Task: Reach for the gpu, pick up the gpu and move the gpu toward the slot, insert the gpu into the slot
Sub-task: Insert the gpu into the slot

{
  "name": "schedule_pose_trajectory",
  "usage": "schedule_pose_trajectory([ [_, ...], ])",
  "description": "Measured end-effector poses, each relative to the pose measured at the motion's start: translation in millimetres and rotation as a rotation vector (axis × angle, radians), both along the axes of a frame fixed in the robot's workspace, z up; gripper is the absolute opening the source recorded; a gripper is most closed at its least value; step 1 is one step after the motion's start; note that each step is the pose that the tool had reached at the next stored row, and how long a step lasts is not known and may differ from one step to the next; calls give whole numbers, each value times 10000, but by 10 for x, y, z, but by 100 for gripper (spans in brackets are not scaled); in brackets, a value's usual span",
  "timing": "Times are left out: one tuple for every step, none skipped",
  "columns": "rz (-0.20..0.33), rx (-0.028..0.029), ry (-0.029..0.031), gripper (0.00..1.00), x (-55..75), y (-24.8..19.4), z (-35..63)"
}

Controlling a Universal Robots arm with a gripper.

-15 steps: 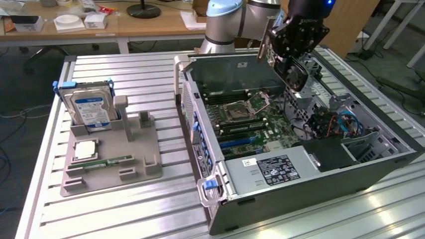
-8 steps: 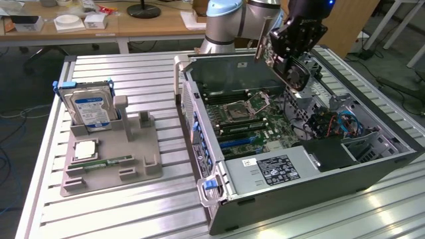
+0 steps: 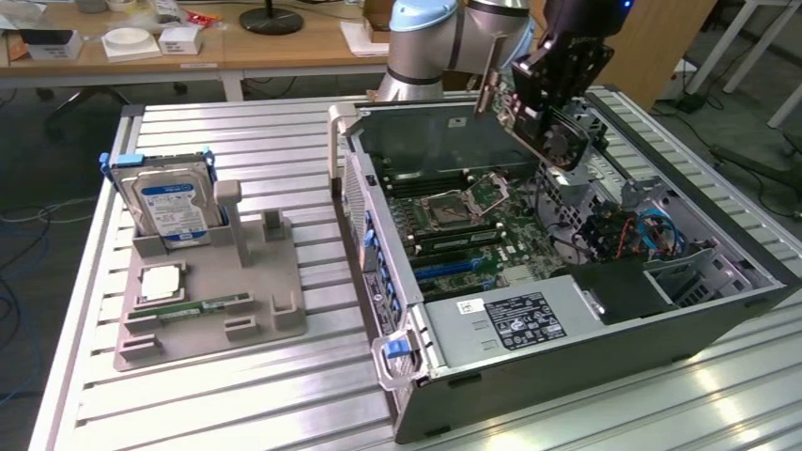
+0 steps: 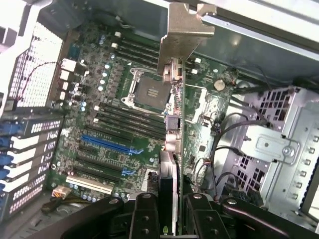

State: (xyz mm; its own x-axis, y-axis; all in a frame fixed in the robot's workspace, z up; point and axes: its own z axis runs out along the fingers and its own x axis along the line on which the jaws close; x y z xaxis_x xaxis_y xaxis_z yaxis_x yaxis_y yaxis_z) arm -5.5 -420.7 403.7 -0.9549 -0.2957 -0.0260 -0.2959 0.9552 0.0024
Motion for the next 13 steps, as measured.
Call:
schedule_pose_trajectory([
  [121, 0, 0, 27, 0, 0, 0],
  [241, 0, 0, 27, 0, 0, -1],
  [365, 0, 0, 27, 0, 0, -1],
  [481, 0, 0, 27, 0, 0, -1],
  [599, 0, 0, 27, 0, 0, -2],
  [727, 0, 0, 27, 0, 0, -2],
  [845, 0, 0, 27, 0, 0, -3],
  [963, 0, 0, 27, 0, 0, -3],
  [1201, 0, 0, 27, 0, -1, -4],
  [1321, 0, 0, 27, 0, -1, -4],
  [1444, 0, 0, 27, 0, -1, -4],
  [1563, 0, 0, 27, 0, -1, -5],
  [1682, 0, 0, 27, 0, 0, -5],
])
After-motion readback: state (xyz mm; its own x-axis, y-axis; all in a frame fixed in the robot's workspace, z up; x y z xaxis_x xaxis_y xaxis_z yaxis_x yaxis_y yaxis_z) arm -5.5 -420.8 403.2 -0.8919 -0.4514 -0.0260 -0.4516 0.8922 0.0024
